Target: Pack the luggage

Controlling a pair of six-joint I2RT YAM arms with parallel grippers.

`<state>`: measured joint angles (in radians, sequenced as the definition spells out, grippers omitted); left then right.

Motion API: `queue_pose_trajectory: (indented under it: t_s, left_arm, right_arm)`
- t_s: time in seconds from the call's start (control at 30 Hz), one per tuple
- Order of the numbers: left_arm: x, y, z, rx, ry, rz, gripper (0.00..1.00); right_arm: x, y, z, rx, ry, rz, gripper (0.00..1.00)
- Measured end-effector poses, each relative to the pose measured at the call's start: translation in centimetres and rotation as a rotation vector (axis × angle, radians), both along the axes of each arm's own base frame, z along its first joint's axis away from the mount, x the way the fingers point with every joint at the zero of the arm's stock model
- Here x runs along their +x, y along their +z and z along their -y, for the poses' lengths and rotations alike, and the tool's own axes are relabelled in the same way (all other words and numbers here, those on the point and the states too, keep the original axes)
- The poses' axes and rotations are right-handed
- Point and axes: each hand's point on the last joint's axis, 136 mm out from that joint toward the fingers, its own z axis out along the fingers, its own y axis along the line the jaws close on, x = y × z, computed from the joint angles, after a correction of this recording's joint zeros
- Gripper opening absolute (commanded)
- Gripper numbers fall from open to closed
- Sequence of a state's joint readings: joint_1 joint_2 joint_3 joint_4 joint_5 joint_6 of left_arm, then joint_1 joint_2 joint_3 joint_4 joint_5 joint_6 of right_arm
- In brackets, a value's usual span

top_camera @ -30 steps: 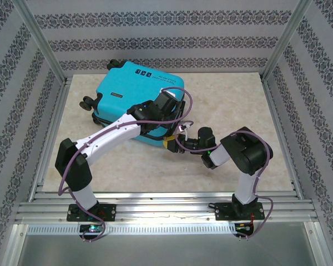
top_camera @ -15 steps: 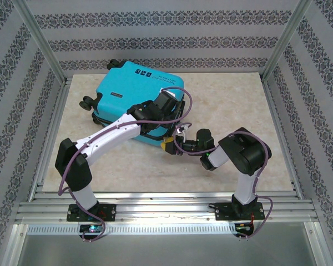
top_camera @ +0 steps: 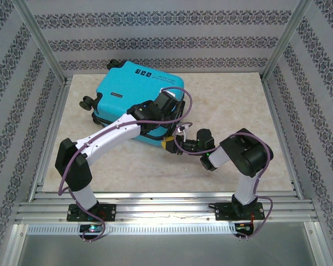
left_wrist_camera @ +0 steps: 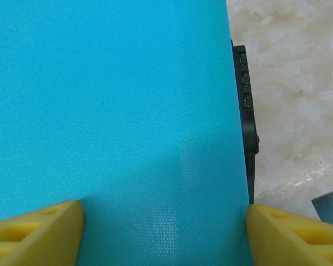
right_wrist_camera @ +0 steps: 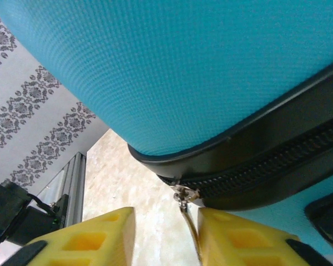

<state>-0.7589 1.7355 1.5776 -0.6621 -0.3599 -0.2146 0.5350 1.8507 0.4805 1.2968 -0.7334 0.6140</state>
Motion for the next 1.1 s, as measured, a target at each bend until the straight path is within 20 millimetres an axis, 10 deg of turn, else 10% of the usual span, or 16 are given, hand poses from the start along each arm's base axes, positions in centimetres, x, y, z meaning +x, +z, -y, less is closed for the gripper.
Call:
queue_pose_trajectory:
  t_s: [0.4,1.1]
  left_arm:
    - [0.00,0.00,0.00,-0.001,0.001,0.000,0.75]
    - [0.74,0.43,0.39,0.019,-0.008,0.017,0.82]
  right_arm:
    - [0.48,-0.41,0.22,-0.033,-0.052,-0.001,0.00]
    - [0.41,-0.32,0.53,-0.128,-0.183,0.036,0.00]
